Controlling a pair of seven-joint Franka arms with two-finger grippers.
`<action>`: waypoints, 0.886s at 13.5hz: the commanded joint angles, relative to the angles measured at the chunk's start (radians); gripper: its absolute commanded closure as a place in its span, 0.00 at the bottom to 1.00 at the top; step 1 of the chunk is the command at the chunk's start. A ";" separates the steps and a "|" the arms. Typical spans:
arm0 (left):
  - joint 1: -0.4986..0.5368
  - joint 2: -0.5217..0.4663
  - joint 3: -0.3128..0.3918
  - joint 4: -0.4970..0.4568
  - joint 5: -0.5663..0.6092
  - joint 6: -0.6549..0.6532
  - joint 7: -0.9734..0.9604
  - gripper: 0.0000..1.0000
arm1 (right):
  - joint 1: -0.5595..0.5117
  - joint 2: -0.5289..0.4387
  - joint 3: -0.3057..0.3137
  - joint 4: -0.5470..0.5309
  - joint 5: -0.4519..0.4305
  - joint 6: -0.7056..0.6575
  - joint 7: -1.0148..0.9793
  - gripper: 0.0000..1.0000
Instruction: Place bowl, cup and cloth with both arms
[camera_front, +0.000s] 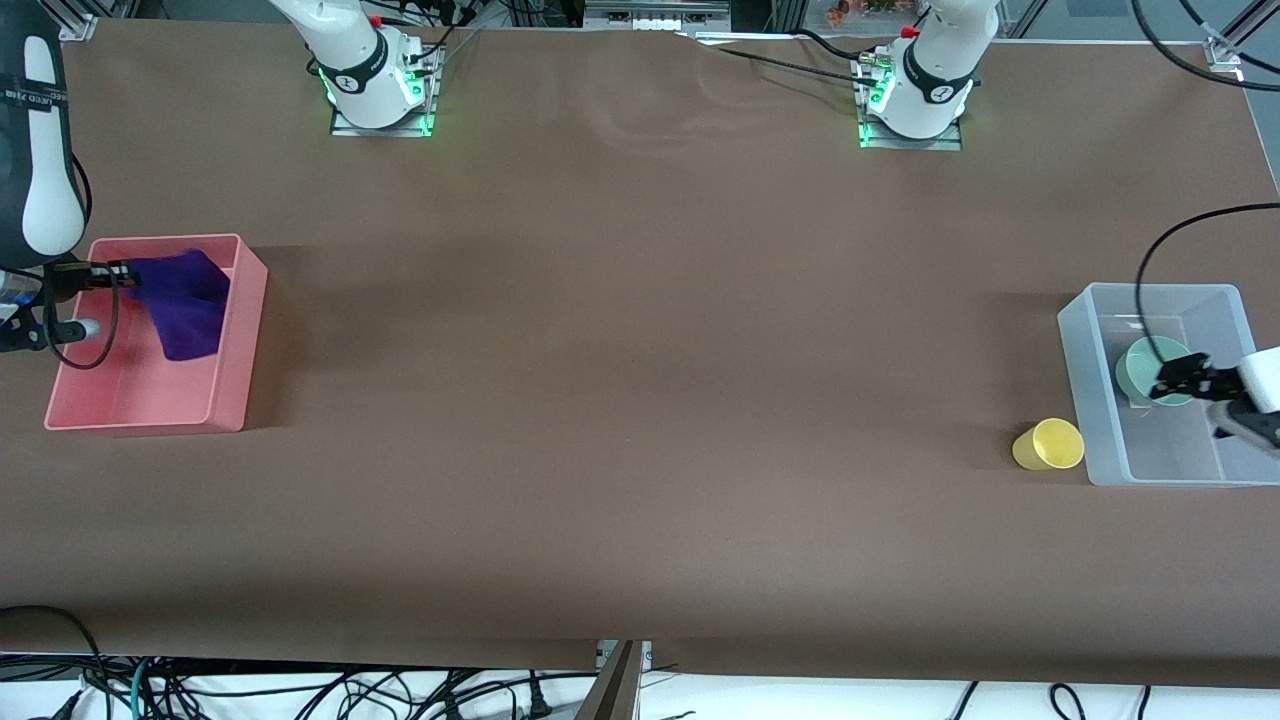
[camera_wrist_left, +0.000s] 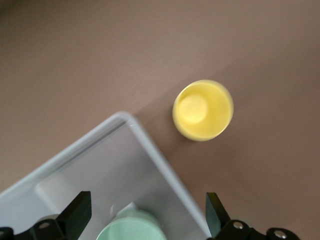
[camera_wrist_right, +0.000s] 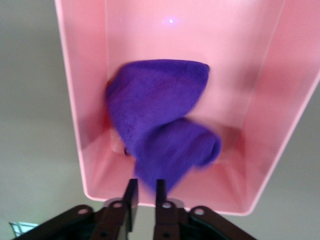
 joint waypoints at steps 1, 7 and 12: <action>-0.044 0.062 0.004 0.014 0.018 -0.001 -0.003 0.00 | -0.007 -0.033 0.002 0.076 0.107 -0.039 -0.001 0.00; -0.107 0.159 0.004 0.015 0.163 0.107 0.060 0.15 | -0.004 -0.078 0.218 0.406 0.083 -0.315 0.002 0.00; -0.113 0.199 0.006 0.038 0.162 0.162 0.115 0.21 | -0.003 -0.102 0.243 0.492 0.069 -0.084 -0.001 0.00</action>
